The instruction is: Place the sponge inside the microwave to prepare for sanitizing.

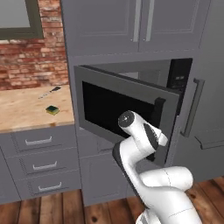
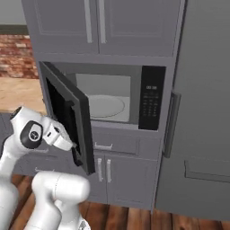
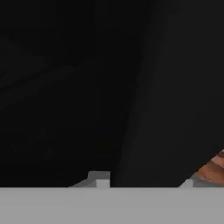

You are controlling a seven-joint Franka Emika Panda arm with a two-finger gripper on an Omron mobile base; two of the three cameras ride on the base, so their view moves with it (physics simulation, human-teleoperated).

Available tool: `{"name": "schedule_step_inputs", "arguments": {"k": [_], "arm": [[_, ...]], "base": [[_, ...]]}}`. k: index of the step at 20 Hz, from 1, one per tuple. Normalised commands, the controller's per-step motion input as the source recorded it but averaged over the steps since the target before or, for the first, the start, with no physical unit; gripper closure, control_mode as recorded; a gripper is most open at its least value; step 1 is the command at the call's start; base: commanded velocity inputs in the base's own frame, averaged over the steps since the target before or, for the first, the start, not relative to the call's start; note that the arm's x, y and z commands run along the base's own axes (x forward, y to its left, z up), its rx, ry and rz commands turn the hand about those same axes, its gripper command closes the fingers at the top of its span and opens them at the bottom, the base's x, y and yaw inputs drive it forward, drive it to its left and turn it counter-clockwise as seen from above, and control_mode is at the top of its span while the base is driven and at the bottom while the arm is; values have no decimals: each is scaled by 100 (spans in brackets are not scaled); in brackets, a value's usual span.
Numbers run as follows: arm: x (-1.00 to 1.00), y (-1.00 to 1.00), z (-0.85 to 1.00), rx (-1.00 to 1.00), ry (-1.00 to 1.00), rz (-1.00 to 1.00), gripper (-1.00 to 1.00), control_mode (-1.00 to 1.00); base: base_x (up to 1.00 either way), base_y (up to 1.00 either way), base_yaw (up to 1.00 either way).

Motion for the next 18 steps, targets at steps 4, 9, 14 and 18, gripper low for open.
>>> {"name": "schedule_step_inputs", "arguments": {"k": [4,9,14,18], "arm": [[-44,100,-57,0,-3,-11,100,-100],[-50,100,-66,0,0,-11,100,-100],[-44,100,-73,0,0,-13,100,-100],[-26,100,-67,0,0,-15,100,-100]], "base": [[0,0,0],[0,0,0],[0,0,0],[0,0,0]]}}
